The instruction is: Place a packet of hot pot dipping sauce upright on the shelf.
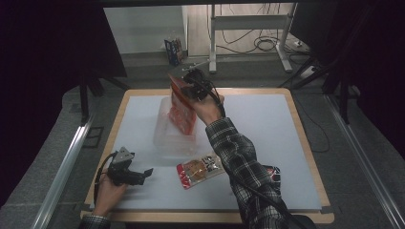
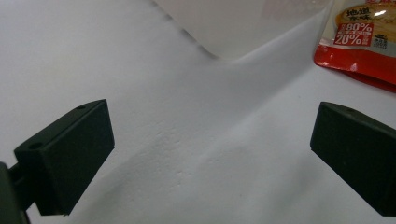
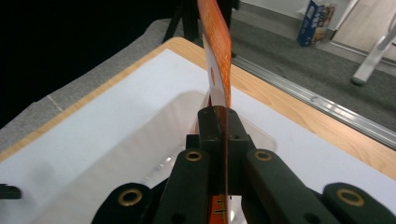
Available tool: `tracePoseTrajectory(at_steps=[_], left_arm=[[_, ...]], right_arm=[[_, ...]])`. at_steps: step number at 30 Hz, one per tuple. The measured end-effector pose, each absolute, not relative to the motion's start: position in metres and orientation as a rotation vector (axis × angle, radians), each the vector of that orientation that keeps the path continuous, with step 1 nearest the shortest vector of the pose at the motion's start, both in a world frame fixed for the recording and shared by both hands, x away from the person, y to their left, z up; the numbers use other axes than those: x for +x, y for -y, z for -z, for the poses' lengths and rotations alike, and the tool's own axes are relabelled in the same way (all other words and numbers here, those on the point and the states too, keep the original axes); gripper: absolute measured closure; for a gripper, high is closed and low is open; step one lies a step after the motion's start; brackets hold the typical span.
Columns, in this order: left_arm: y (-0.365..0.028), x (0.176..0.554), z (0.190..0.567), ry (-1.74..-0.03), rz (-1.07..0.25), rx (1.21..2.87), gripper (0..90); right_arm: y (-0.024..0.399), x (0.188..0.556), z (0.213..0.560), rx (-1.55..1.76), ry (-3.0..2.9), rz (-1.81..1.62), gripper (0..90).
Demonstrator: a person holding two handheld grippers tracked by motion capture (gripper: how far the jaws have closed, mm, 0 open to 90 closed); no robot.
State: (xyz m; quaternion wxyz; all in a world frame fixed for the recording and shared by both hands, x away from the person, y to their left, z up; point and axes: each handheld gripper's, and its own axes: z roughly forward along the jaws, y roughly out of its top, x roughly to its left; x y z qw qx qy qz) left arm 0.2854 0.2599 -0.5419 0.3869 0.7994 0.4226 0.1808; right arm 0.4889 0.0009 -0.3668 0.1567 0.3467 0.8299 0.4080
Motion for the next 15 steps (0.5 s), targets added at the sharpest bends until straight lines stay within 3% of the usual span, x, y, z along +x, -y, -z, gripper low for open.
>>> tracePoseTrajectory(at_steps=[10, 13, 15], left_arm=[[-0.260, 0.286, 0.543, -1.089, -0.456, 2.051, 0.0], [-0.260, 0.286, 0.543, -1.091, -0.458, 2.051, 0.0], [-0.260, 0.286, 0.543, -1.093, -0.457, 2.051, 0.0]], right_arm=[[0.014, 0.499, 0.380, 1.000, -2.345, -1.065, 83.1], [0.017, 0.500, 0.380, 0.997, -2.352, -1.069, 72.9], [0.018, 0.500, 0.379, 0.973, -2.351, -1.070, 61.2]])
